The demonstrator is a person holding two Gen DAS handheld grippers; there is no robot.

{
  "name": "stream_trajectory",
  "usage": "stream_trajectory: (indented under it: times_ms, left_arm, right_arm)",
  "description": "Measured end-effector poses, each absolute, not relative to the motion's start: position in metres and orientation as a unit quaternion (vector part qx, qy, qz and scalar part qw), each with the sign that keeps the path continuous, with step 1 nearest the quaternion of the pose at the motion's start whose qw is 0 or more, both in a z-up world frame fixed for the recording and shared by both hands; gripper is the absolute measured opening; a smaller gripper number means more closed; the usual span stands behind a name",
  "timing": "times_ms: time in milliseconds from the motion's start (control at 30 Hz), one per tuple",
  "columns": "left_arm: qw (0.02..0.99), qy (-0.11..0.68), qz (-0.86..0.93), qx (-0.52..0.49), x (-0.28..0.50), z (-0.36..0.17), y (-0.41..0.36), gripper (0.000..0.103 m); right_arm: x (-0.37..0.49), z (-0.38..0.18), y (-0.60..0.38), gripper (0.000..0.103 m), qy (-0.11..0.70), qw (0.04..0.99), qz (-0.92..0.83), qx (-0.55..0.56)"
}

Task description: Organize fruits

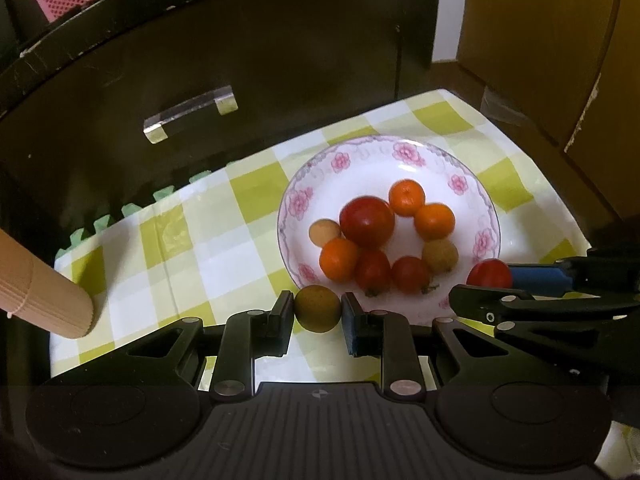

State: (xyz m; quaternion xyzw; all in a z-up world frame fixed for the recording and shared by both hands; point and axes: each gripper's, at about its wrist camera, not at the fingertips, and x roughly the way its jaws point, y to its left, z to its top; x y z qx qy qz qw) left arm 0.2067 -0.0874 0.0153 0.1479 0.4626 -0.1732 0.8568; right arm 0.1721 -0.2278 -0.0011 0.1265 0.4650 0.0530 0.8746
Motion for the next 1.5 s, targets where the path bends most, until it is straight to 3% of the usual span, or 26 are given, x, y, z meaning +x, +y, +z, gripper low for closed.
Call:
stream_trajectory:
  times_ms: [433,600,700,833,900,1267,1500]
  left_arm:
    - [0.859,0.457,-0.180,0.145,0.222,0.016,-0.097,0.036]
    - [0.854,0.477,-0.171,0.116,0.212,0.004,-0.054,0.037]
    - [0.852,0.491,-0.156,0.091,0.192,-0.006,-0.014,0.044]
    - [0.837,0.532,-0.118,0.056,0.175,-0.030,0.020,0.042]
    - [0.829,0.546,-0.112,0.046,0.168,-0.036,0.023,0.046]
    - [0.826,0.548,-0.117,0.061,0.134,-0.043,0.008,0.042]
    - [0.833,0.538,-0.112,0.062,0.113,-0.029,0.015,0.063]
  right_arm:
    - [0.194,-0.004,-0.245,0.033,0.462,0.875,0.038,0.143]
    - [0.192,-0.010,-0.247,0.033,0.468,0.871,0.042,0.144]
    - [0.190,-0.011,-0.242,0.033,0.472,0.869,0.048,0.143]
    - [0.187,-0.010,-0.224,0.033,0.472,0.869,0.067,0.129]
    - [0.183,-0.010,-0.216,0.032,0.474,0.869,0.076,0.122]
    - [0.165,-0.005,-0.211,0.032,0.470,0.871,0.093,0.113]
    - [0.156,-0.001,-0.209,0.033,0.467,0.872,0.100,0.111]
